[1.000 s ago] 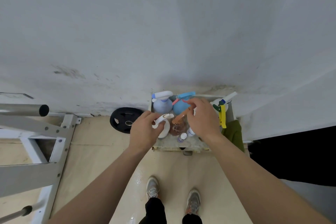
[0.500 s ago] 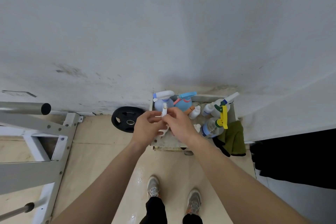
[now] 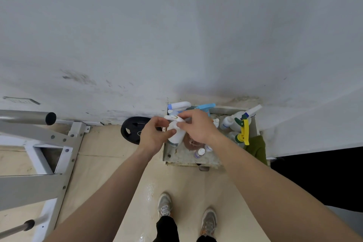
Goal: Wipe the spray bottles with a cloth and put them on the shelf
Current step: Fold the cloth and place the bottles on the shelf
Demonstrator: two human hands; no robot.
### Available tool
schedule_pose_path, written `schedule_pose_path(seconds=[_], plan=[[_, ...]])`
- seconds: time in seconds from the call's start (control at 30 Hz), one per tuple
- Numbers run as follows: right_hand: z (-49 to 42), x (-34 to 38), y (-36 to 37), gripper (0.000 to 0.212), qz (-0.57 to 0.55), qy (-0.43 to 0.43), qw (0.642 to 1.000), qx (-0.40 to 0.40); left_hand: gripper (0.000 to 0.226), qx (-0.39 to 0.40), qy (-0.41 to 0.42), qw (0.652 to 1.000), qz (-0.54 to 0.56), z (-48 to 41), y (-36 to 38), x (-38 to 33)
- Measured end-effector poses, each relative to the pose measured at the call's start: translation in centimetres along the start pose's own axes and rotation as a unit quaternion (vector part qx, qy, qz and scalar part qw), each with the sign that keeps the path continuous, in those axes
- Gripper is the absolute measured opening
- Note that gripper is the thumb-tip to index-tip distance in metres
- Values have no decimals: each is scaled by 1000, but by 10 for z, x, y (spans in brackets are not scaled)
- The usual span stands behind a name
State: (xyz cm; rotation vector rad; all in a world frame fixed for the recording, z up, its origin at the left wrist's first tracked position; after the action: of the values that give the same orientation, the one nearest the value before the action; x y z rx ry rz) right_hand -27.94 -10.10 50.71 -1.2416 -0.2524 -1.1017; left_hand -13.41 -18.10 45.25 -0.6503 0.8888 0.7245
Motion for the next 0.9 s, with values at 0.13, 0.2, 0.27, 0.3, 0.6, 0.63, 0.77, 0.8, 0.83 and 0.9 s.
schedule_pose_path(seconds=[0.13,0.2,0.27,0.3,0.6,0.63,0.77,0.8,0.83,0.9], plan=[[-14,1,-13,21,44,-31,998,12,39,-72,0,997,-22,-4,-3,-5],[-18,-1,-14,23,55,-31,998,30,41,-60,20,998,-28,-7,-4,-8],[-21,-4,-14,23,57,-29,997,43,31,-17,40,999,-21,-9,-1,-10],[-22,-5,-15,23,54,-30,997,44,22,-8,50,998,-25,-10,0,-10],[-24,-6,-10,22,26,-40,998,37,11,-7,29,1000,-7,-9,1,-2],[-24,-6,-9,22,24,-42,998,32,11,-7,29,1000,-8,-8,1,-2],[-21,-7,-6,21,19,-50,998,27,8,-9,40,999,-12,-11,-1,-5],[-20,-7,-6,21,20,-52,998,28,8,-9,42,999,-15,-12,-1,-5],[-20,-8,-6,22,19,-52,998,27,9,-9,40,999,-17,-12,-1,-5],[-18,-9,-6,23,15,-50,998,27,9,-7,31,999,-17,-12,1,-2]])
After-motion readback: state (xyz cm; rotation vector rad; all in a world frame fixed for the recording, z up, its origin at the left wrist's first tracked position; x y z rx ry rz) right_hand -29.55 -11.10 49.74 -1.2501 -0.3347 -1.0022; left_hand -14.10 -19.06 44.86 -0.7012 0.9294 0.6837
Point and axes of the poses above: each hand's wrist, its own z-axis away from the middle knuckle, its own y-axis out of the palm, x = y × z, the point moved 5 cm from there along -z, towards the middle knuckle, and after that the axes turned 7 degrees about z, right-handed, at the moved point
